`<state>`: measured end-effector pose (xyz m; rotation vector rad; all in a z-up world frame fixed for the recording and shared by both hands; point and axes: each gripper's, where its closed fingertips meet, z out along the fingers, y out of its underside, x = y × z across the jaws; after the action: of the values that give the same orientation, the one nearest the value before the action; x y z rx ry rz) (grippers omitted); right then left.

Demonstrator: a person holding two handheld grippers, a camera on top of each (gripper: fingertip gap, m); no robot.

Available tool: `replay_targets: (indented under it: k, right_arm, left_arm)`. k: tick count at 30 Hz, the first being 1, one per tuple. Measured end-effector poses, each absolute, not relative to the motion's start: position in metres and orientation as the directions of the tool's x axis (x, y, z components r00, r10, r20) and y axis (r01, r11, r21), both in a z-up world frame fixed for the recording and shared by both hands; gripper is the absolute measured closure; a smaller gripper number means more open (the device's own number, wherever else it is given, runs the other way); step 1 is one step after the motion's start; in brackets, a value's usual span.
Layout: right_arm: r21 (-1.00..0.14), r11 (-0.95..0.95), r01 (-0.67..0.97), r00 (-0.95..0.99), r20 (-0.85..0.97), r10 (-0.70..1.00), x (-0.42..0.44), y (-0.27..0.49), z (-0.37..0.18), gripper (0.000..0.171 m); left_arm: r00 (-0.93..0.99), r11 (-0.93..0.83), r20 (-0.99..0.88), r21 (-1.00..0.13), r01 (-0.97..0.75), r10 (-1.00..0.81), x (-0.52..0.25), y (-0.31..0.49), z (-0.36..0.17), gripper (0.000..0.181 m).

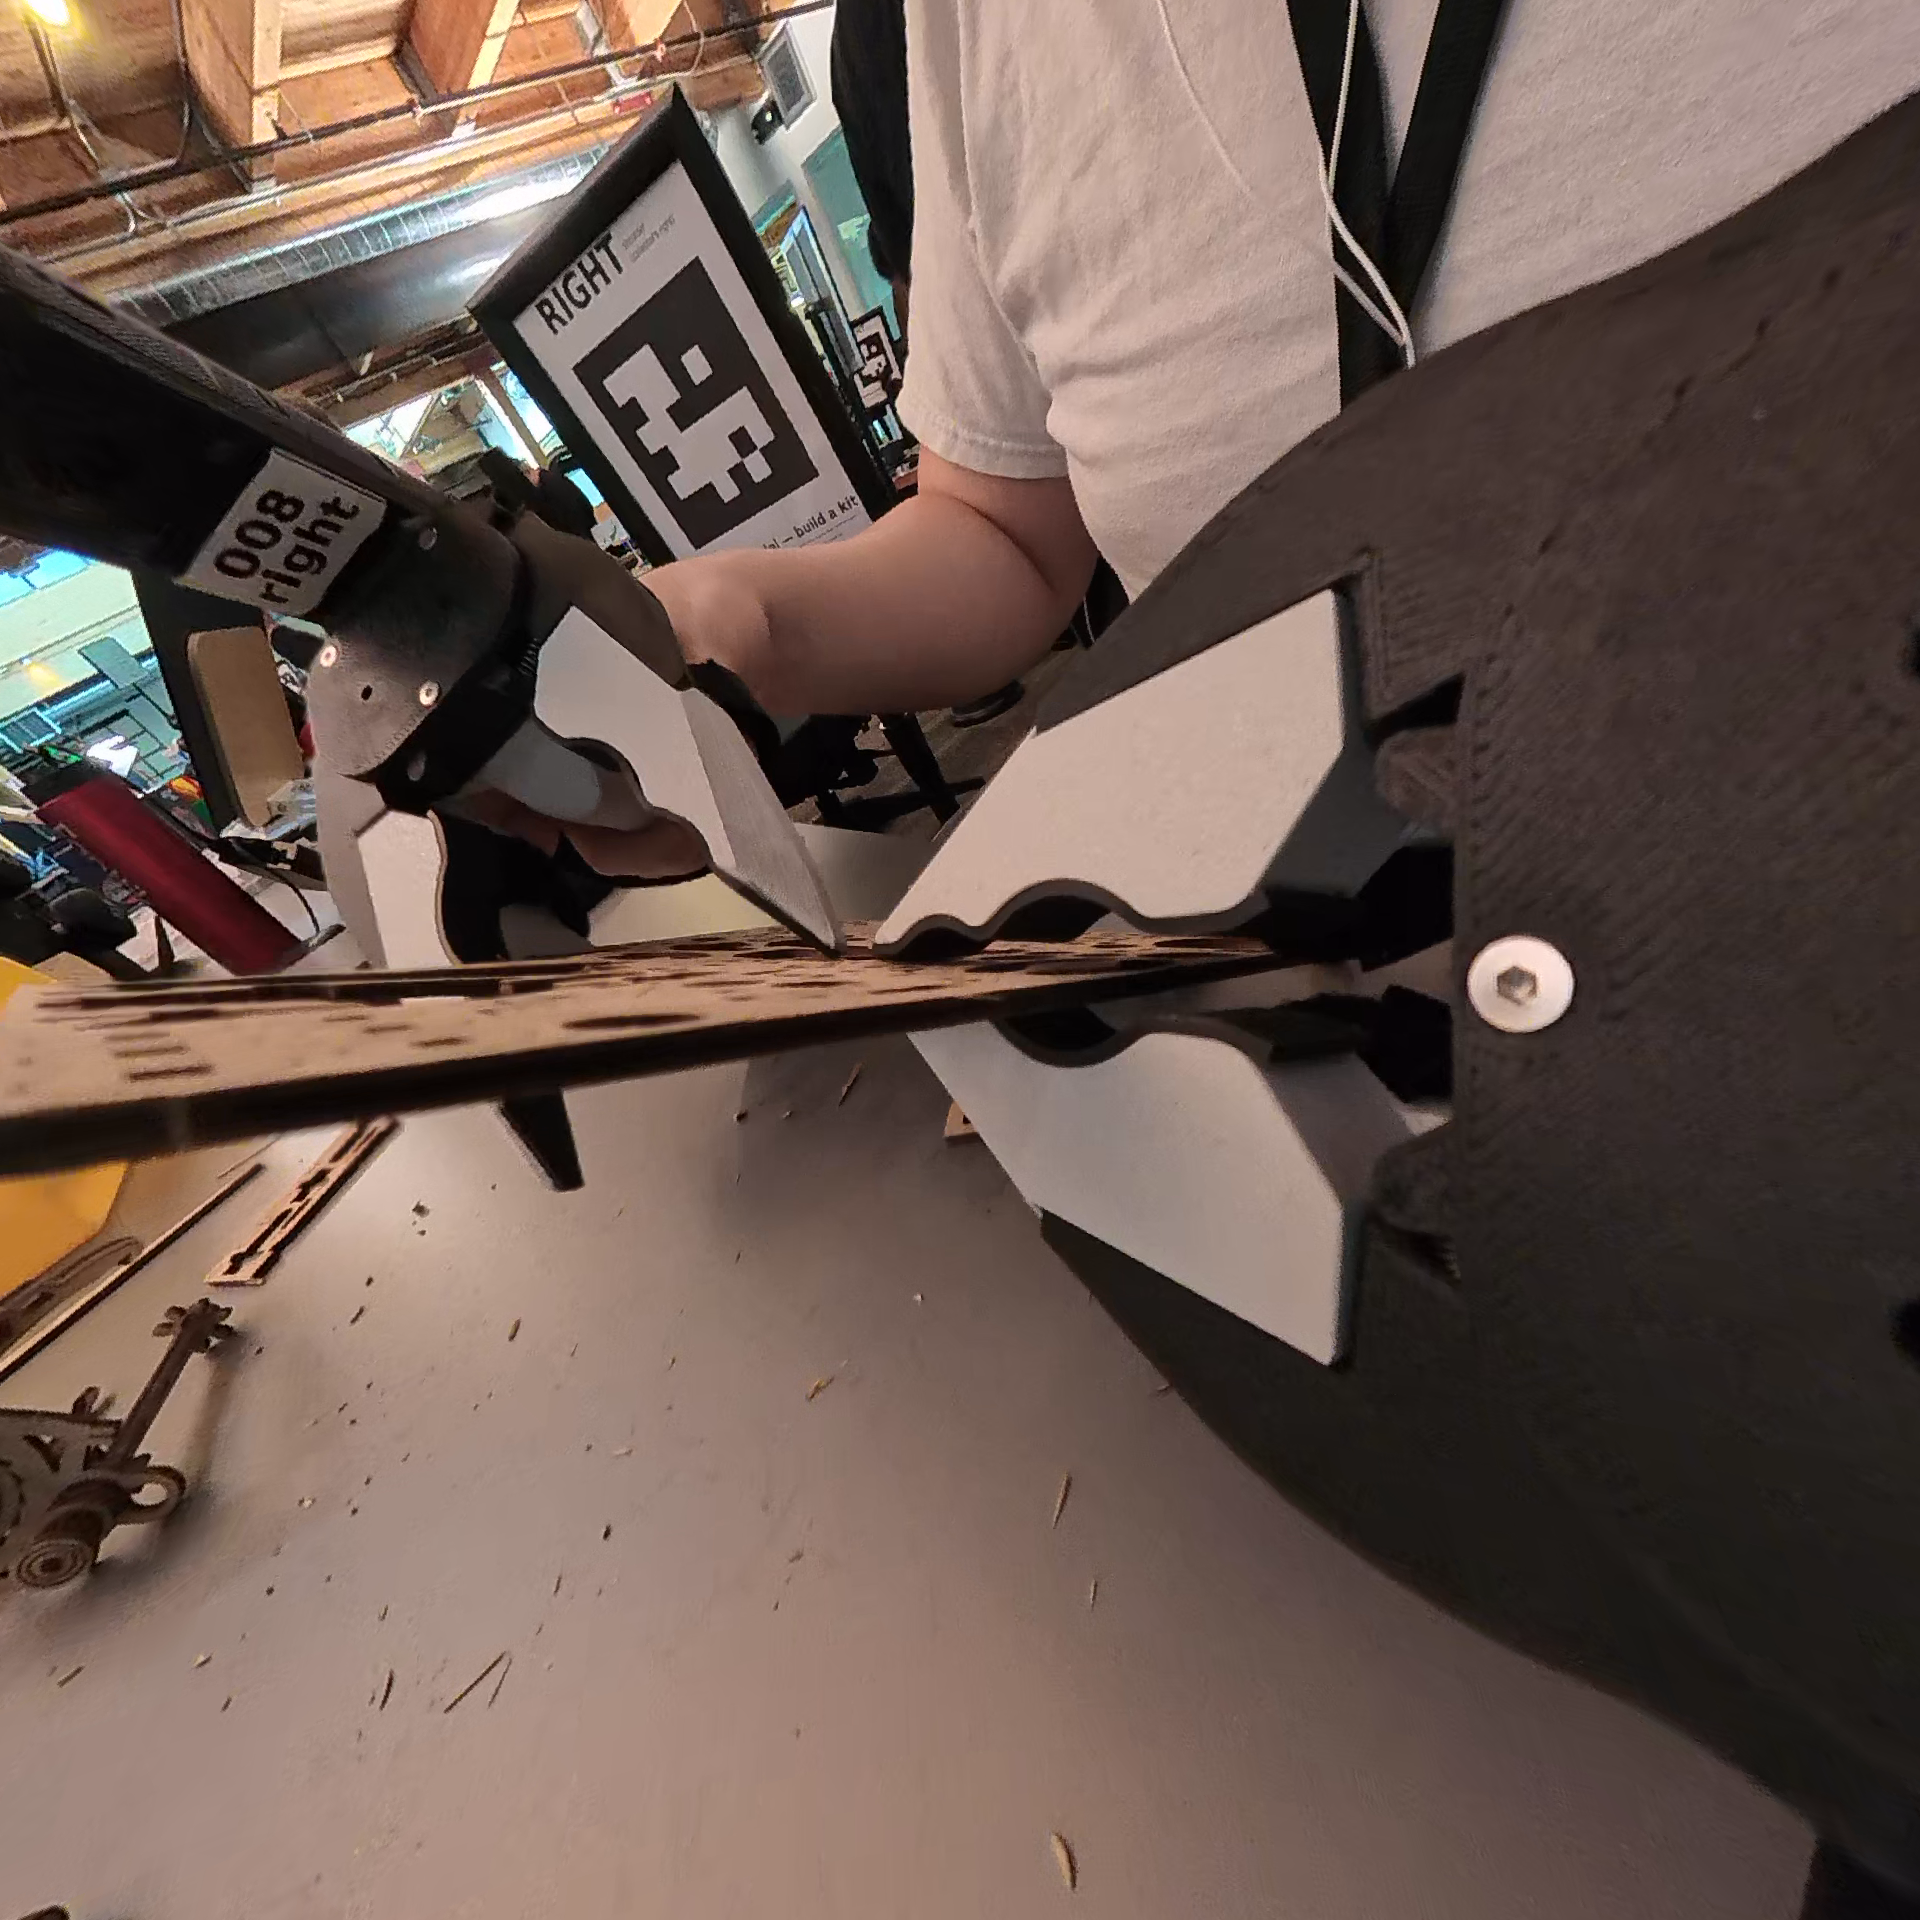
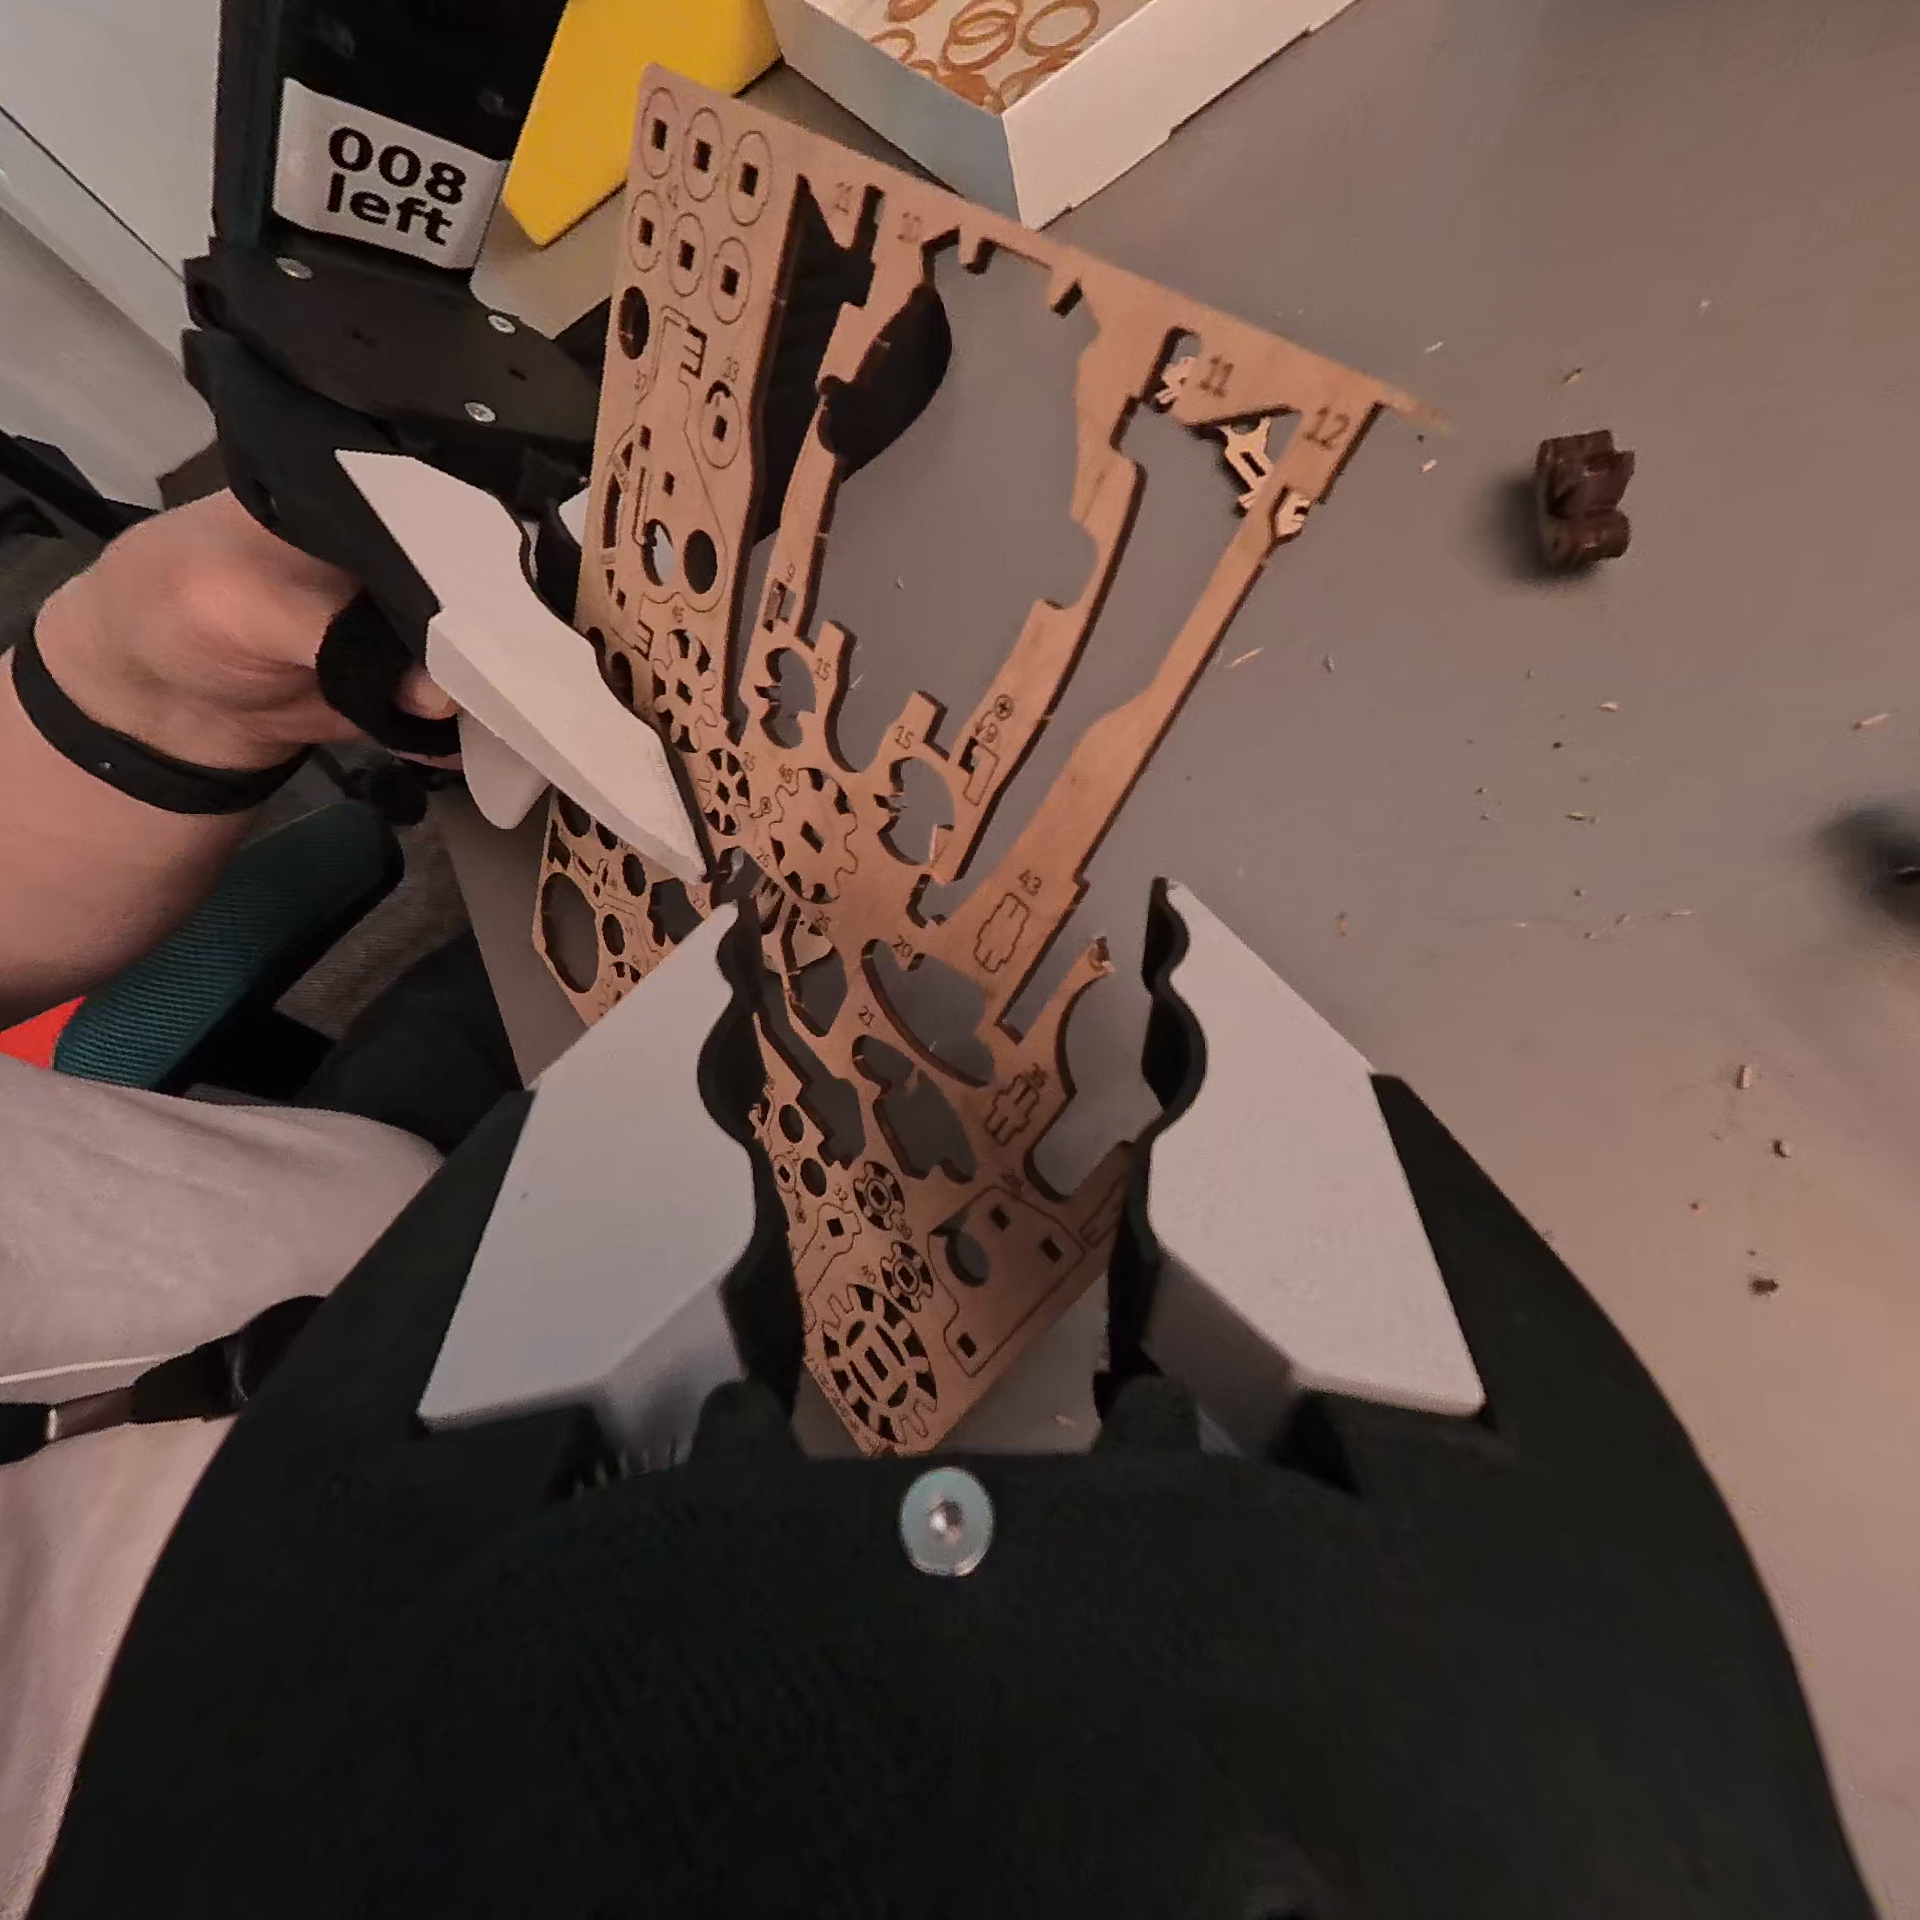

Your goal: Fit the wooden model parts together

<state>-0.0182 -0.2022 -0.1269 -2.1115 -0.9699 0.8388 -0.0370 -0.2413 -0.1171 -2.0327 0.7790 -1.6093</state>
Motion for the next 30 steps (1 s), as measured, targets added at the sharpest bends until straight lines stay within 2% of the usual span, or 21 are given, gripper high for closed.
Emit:
replay_targets:
  k: [5,9,12,14,18,21,26,30]
  right_arm:
    - [-0.731,-0.586,0.349,0.564,-0.336,0.755,-0.016,-0.201,-0.133,0.097]
    - [-0.723,-0.578,0.377,0.578,-0.304,0.757,-0.016,-0.201,-0.133,0.096]
    - [-0.771,-0.512,0.378,0.544,-0.262,0.797,-0.017,-0.199,-0.123,0.098]
    - [-0.811,-0.486,0.325,0.498,-0.290,0.817,-0.020,-0.202,-0.110,0.099]
    - [-0.888,-0.448,0.105,0.453,-0.358,0.817,-0.005,-0.198,-0.070,0.102]
    - [-0.901,-0.434,-0.007,0.411,-0.398,0.820,0.008,-0.198,-0.051,0.107]
    - [-0.874,-0.480,-0.072,0.339,-0.474,0.813,0.009,-0.201,-0.051,0.116]
    - [-0.849,-0.525,-0.056,0.294,-0.516,0.804,-0.006,-0.204,-0.063,0.117]
  left_arm:
    - [0.175,-0.737,0.716,-0.654,-0.171,-0.676,-0.037,-0.242,-0.117,0.181]
    - [0.180,-0.723,0.701,-0.668,-0.177,-0.691,-0.038,-0.243,-0.118,0.181]
    - [0.158,-0.735,0.718,-0.662,-0.149,-0.678,-0.038,-0.241,-0.113,0.181]
    - [0.152,-0.727,0.711,-0.673,-0.136,-0.687,-0.039,-0.241,-0.110,0.180]
    - [0.084,-0.728,0.723,-0.683,-0.064,-0.685,-0.049,-0.242,-0.089,0.181]
    - [0.088,-0.722,0.718,-0.692,-0.015,-0.690,-0.065,-0.235,-0.076,0.181]
    - [0.129,-0.727,0.723,-0.686,0.025,-0.678,-0.086,-0.224,-0.072,0.181]
    - [0.100,-0.742,0.743,-0.668,0.054,-0.662,-0.091,-0.224,-0.067,0.181]
